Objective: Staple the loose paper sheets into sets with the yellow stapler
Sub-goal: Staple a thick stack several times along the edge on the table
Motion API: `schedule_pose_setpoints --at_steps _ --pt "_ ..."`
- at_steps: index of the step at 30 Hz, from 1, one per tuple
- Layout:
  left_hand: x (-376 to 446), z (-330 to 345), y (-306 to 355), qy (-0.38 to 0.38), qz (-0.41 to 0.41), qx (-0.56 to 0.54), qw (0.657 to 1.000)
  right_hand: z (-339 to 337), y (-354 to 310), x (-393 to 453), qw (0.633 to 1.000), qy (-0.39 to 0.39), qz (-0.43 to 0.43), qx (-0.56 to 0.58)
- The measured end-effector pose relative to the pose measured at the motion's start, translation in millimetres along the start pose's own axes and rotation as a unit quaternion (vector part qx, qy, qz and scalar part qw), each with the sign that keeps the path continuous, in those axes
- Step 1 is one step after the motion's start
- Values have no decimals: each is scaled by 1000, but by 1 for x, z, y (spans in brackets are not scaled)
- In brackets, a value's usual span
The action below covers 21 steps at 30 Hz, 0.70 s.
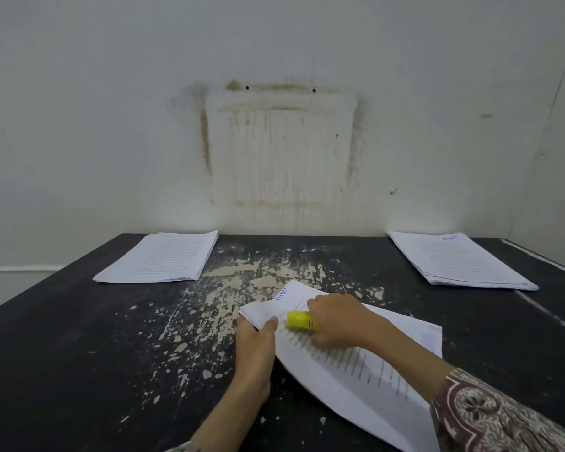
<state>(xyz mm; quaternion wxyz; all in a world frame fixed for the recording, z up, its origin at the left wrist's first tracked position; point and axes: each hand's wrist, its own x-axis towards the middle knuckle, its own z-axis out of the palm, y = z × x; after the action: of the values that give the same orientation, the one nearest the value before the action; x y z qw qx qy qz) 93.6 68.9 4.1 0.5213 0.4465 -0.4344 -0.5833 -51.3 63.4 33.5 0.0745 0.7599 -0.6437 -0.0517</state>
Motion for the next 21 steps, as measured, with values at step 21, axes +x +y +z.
schedule_pose_setpoints --at_steps 21 --pt "8 -12 50 4 105 -70 992 -2 69 -11 814 83 216 533"
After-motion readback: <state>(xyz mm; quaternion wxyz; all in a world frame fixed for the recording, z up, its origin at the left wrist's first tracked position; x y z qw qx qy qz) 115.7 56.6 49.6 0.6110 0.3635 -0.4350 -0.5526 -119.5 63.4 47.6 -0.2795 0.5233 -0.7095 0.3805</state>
